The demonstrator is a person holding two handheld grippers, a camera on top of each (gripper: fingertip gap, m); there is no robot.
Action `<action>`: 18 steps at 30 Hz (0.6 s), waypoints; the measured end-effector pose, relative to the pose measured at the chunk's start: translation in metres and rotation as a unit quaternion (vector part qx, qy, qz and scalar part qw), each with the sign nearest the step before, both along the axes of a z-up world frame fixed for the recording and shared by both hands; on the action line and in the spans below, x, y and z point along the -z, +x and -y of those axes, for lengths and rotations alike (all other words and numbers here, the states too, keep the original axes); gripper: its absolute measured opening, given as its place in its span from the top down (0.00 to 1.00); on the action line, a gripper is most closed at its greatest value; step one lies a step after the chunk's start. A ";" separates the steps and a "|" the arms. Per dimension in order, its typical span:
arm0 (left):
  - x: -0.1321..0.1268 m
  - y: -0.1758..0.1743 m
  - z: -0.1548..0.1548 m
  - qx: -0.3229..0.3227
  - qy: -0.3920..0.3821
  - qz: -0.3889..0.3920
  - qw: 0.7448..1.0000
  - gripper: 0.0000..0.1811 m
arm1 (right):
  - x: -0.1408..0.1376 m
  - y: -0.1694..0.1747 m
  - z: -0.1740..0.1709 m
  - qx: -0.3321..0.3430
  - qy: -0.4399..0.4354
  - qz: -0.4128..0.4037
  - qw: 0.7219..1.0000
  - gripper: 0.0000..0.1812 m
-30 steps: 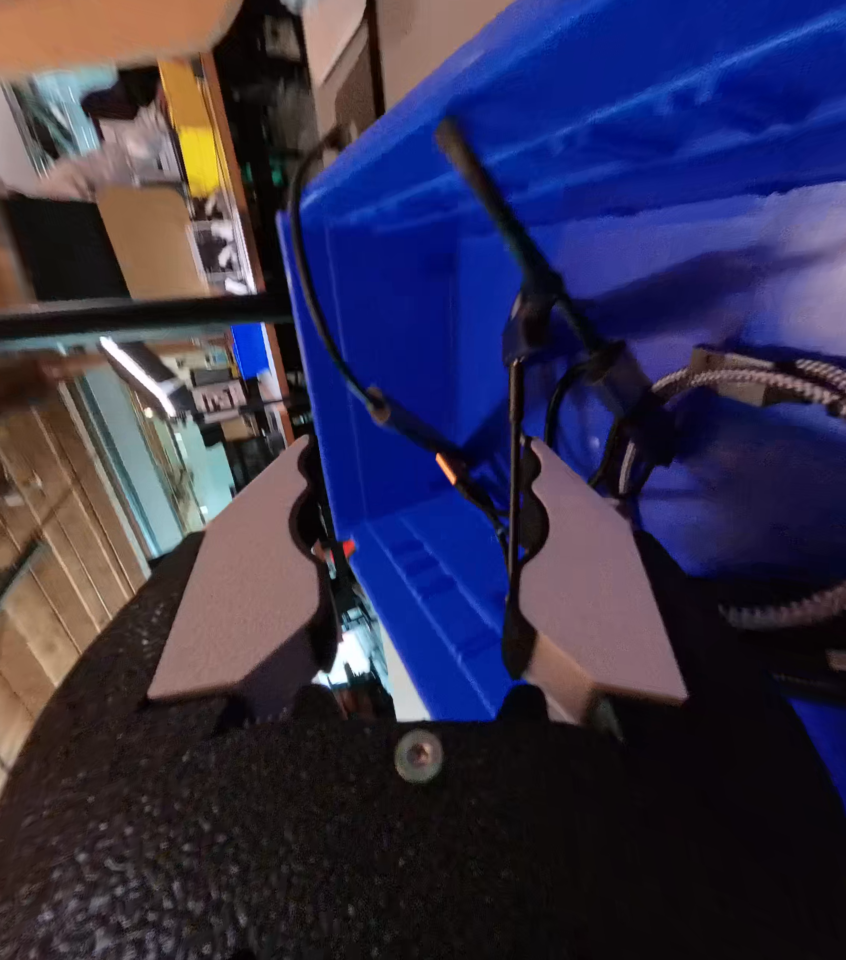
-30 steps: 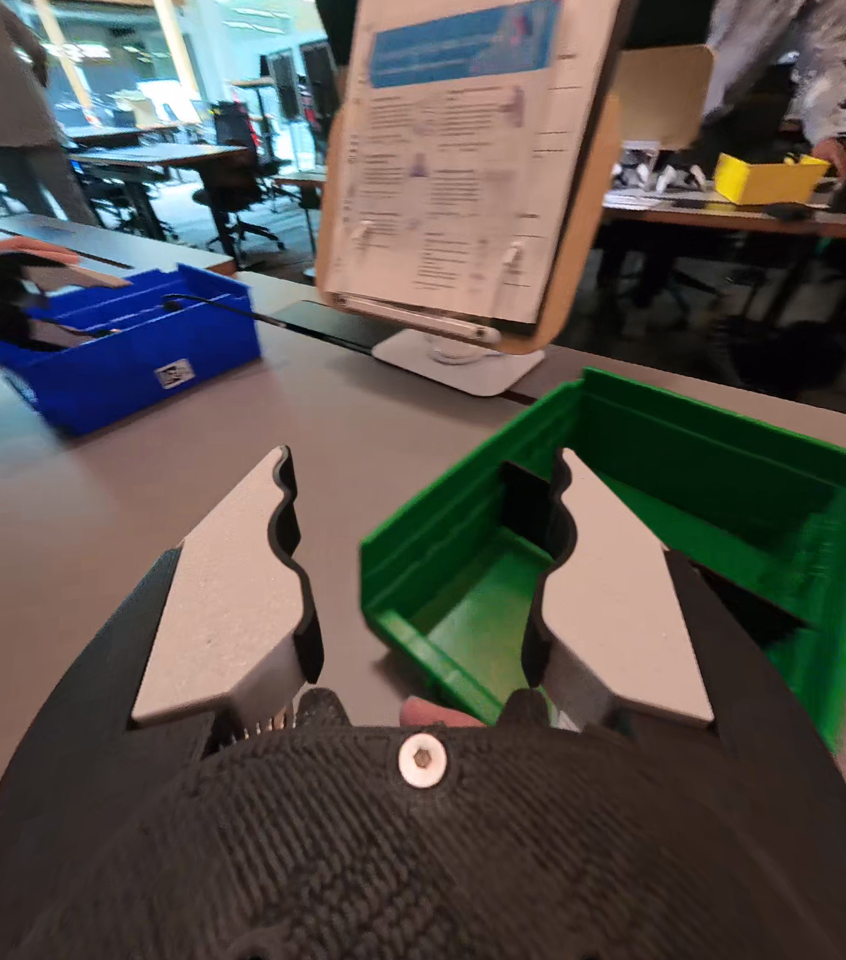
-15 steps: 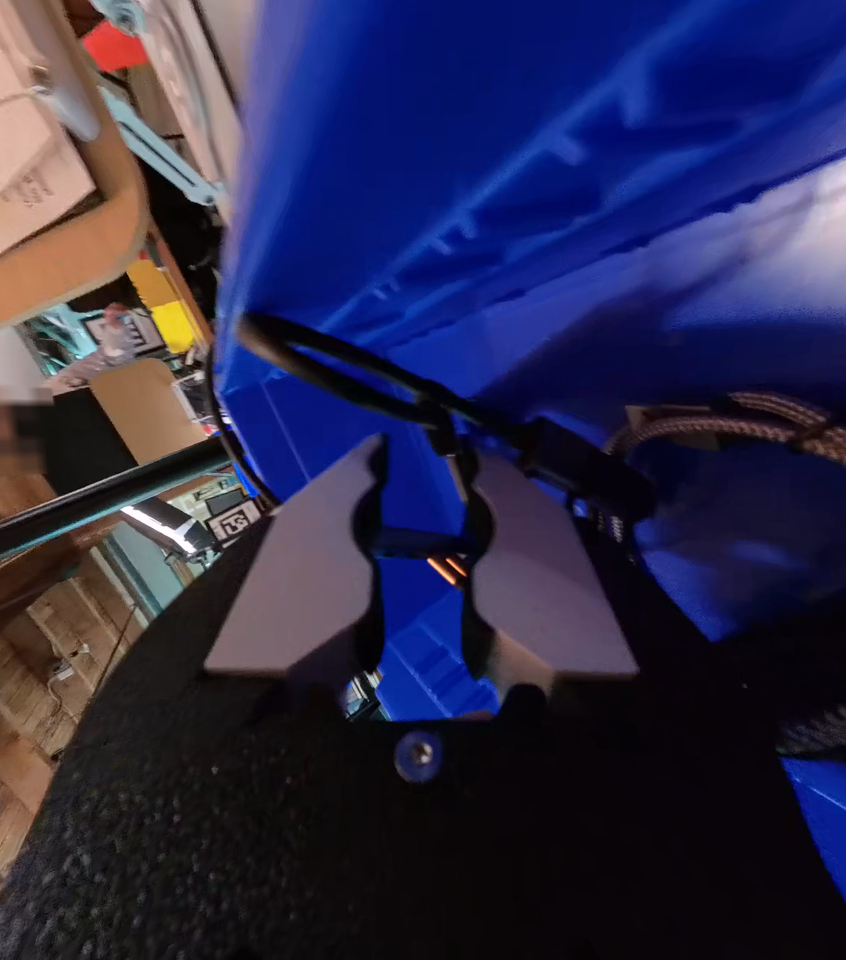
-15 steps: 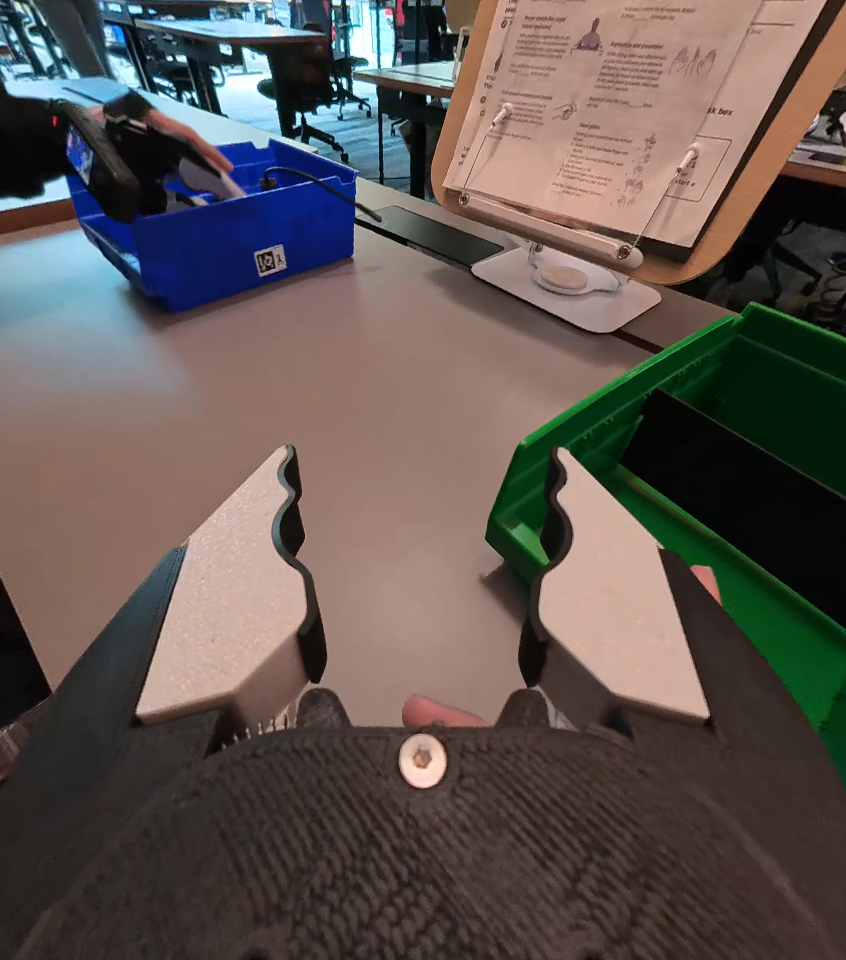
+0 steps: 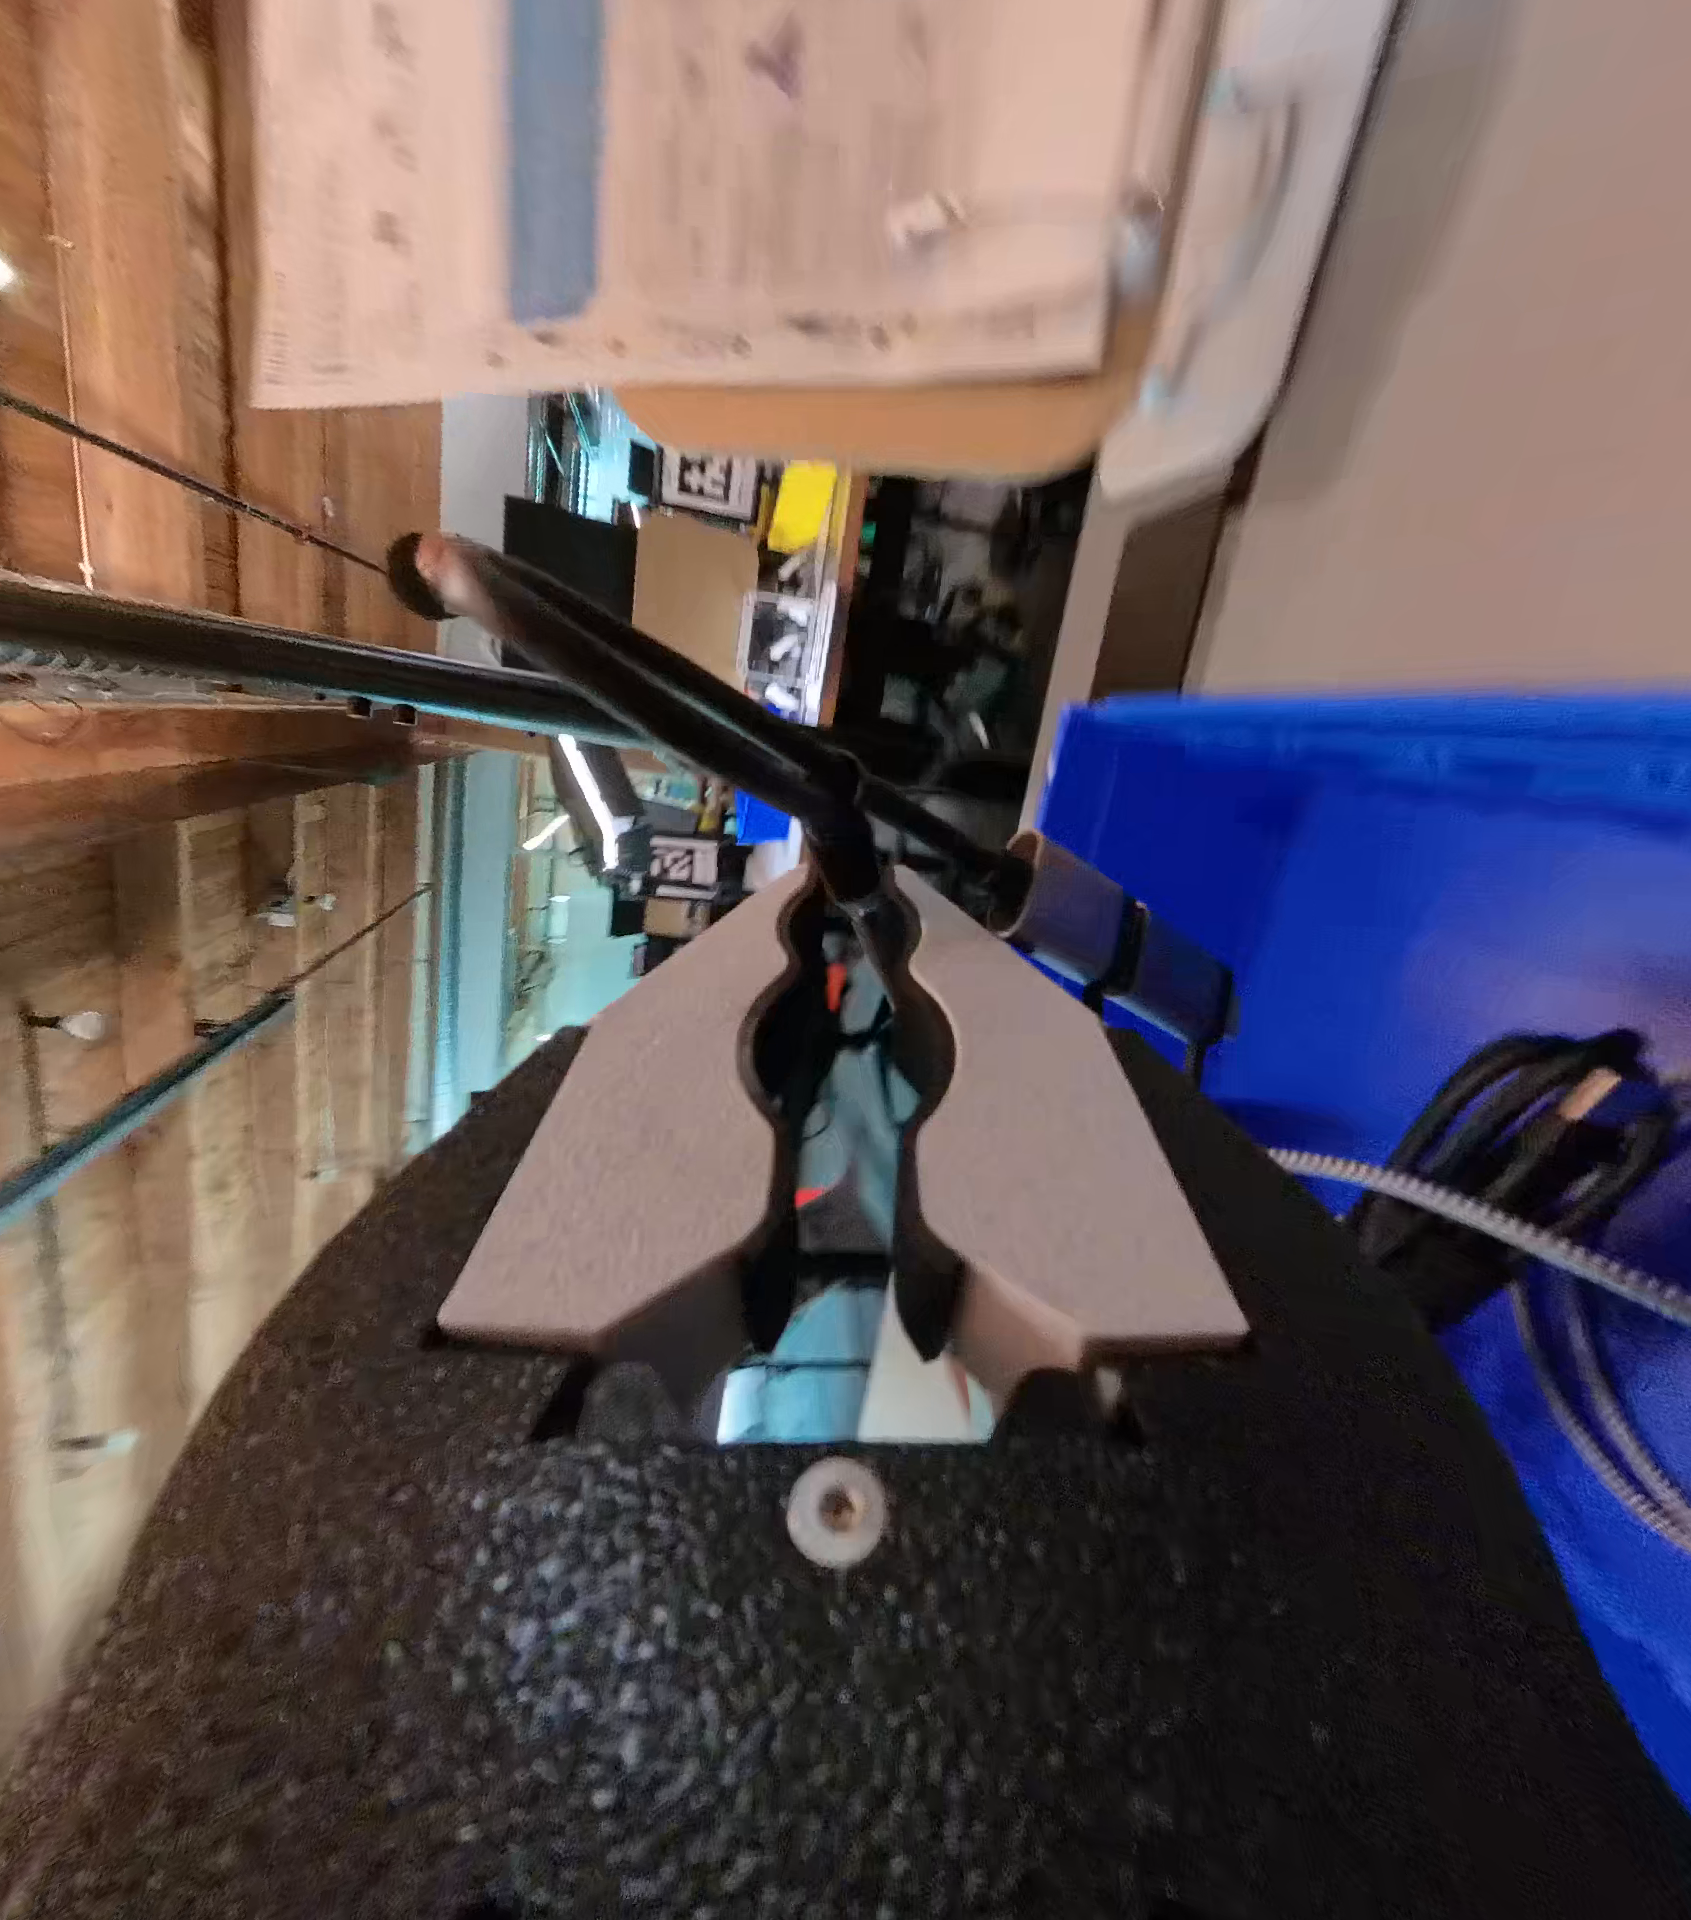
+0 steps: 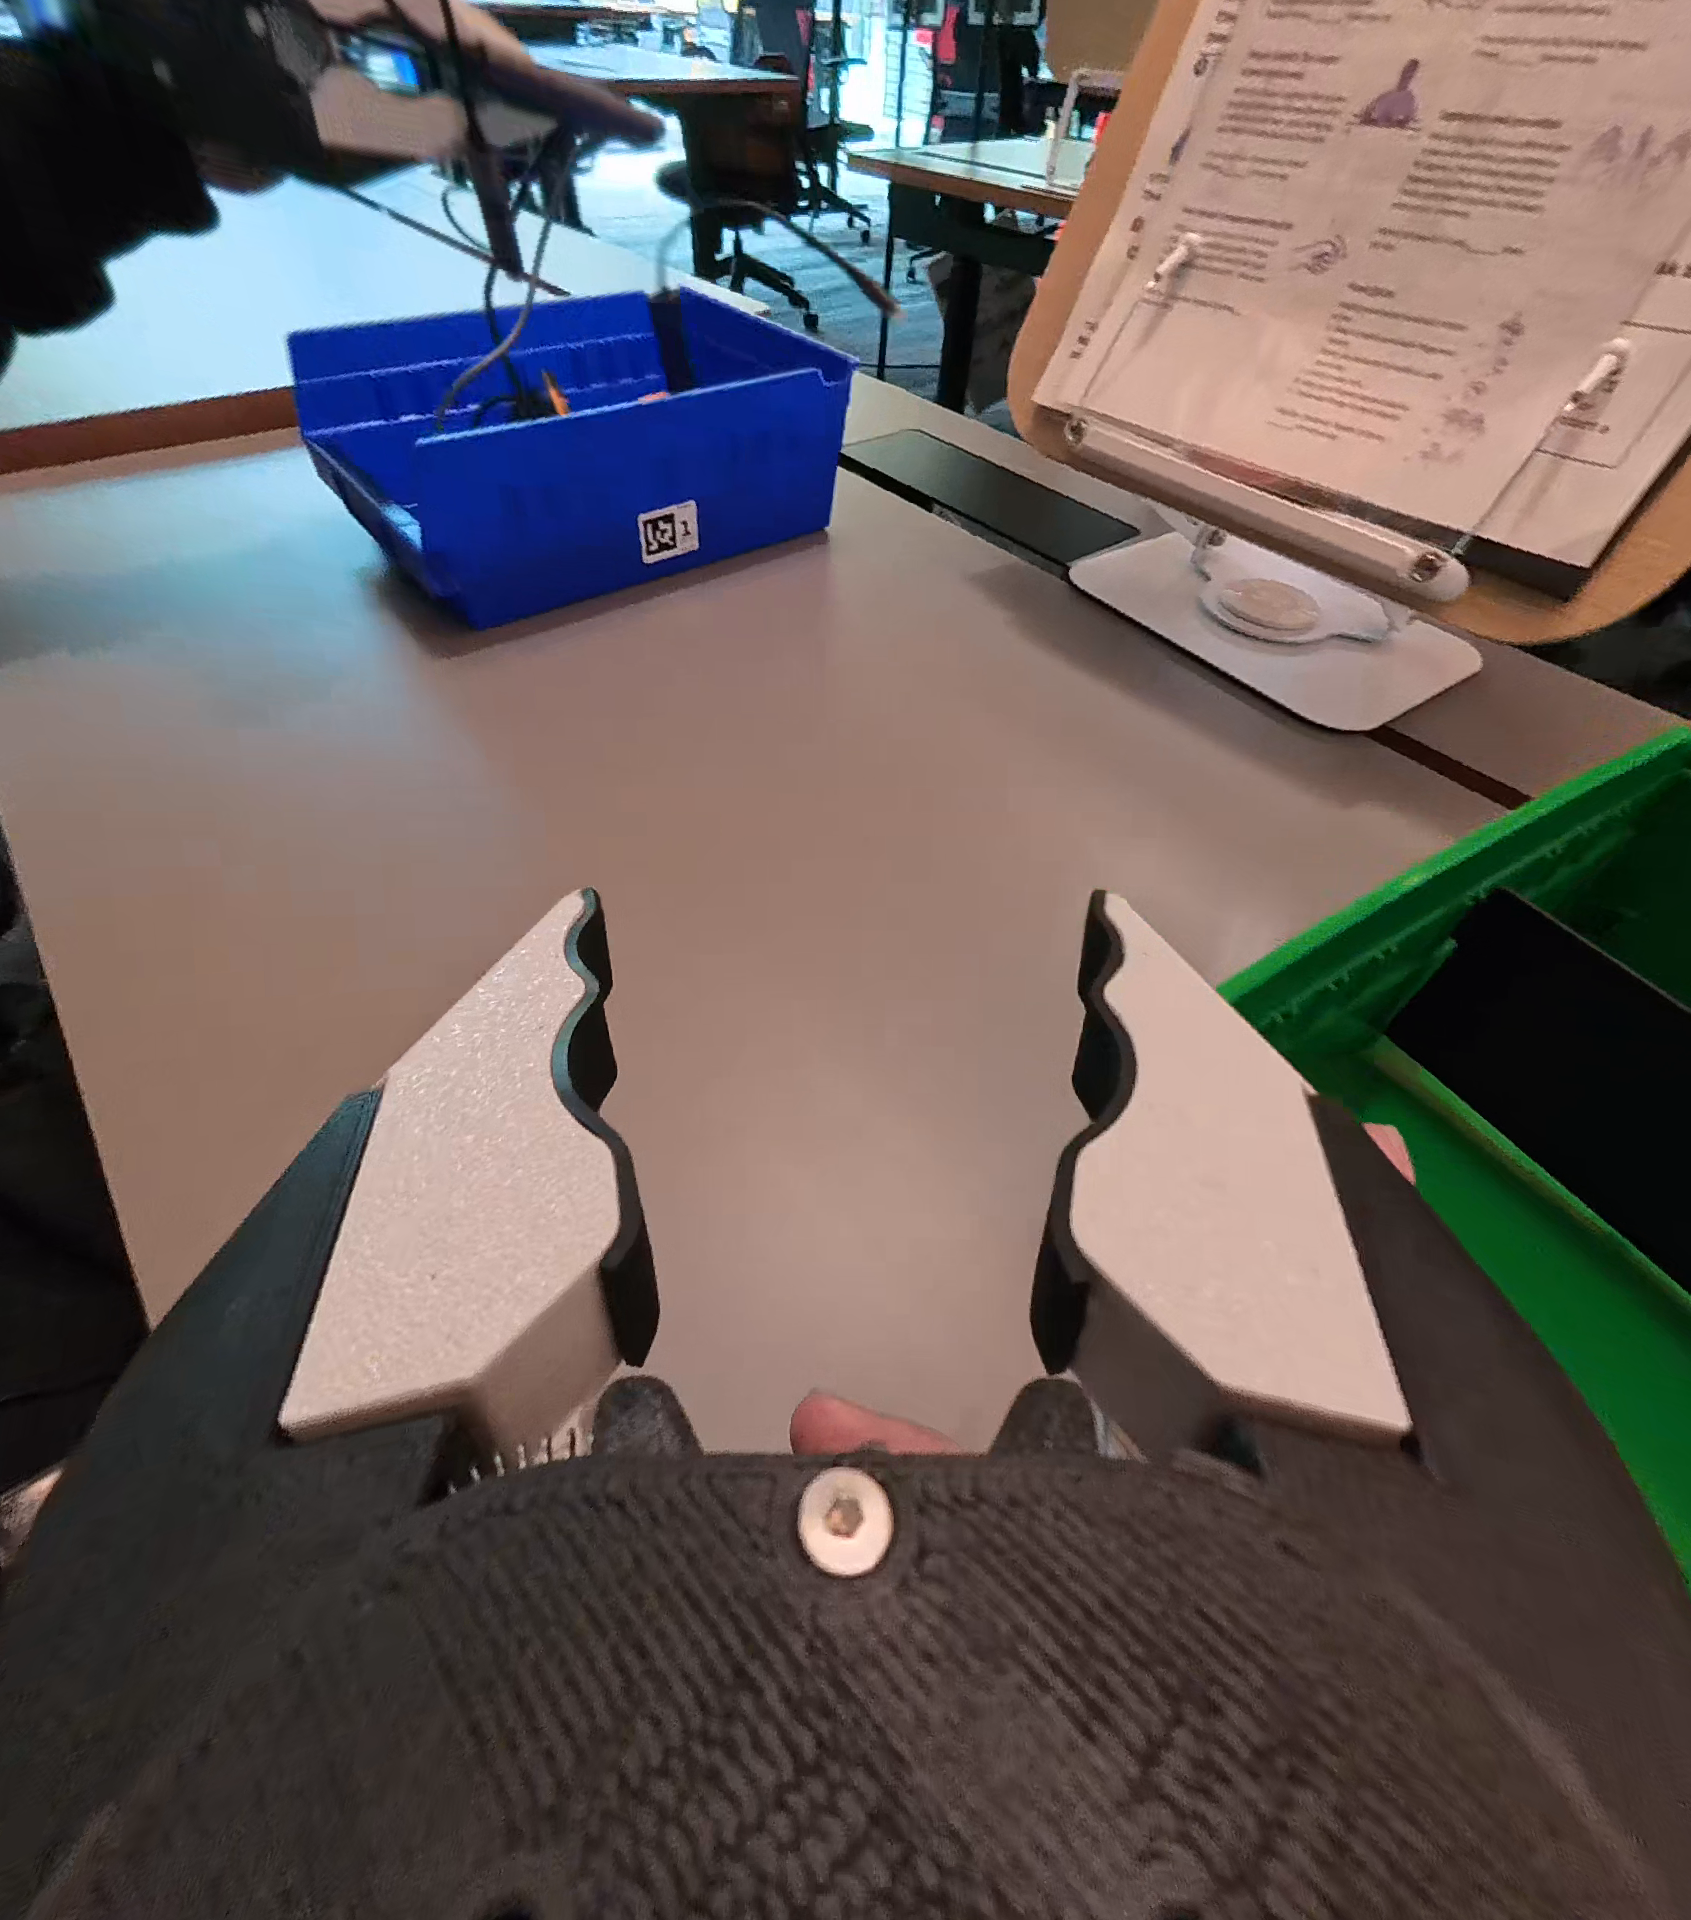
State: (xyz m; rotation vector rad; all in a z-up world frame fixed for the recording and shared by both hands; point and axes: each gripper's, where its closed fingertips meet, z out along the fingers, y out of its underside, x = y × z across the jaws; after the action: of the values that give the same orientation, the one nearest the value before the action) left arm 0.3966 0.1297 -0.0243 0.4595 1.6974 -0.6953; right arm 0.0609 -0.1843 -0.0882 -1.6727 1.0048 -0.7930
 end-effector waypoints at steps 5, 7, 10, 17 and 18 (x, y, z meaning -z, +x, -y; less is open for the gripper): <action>-0.062 -0.034 0.009 0.065 -0.112 -0.150 0.980 0.96 | -0.009 0.011 -0.014 -0.034 0.034 0.000 0.999 0.52; -0.082 -0.044 0.014 0.085 -0.151 -0.195 0.965 0.96 | -0.013 0.019 -0.016 -0.032 0.049 0.007 0.998 0.52; -0.119 -0.080 0.031 0.155 -0.208 -0.230 0.938 0.96 | -0.022 0.027 -0.025 -0.035 0.081 0.021 0.996 0.52; -0.173 -0.199 0.090 0.365 -0.297 -0.376 0.798 0.97 | -0.082 0.038 -0.074 -0.083 0.128 0.145 0.978 0.51; -0.172 -0.210 0.100 0.376 -0.306 -0.407 0.774 0.97 | -0.099 0.040 -0.077 -0.077 0.127 0.183 0.972 0.51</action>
State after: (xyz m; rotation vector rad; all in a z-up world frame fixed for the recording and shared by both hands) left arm 0.1869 0.0299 0.1481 0.3692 1.8765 -2.2215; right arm 0.1009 -0.1075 0.0105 -1.3072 0.6783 -0.7960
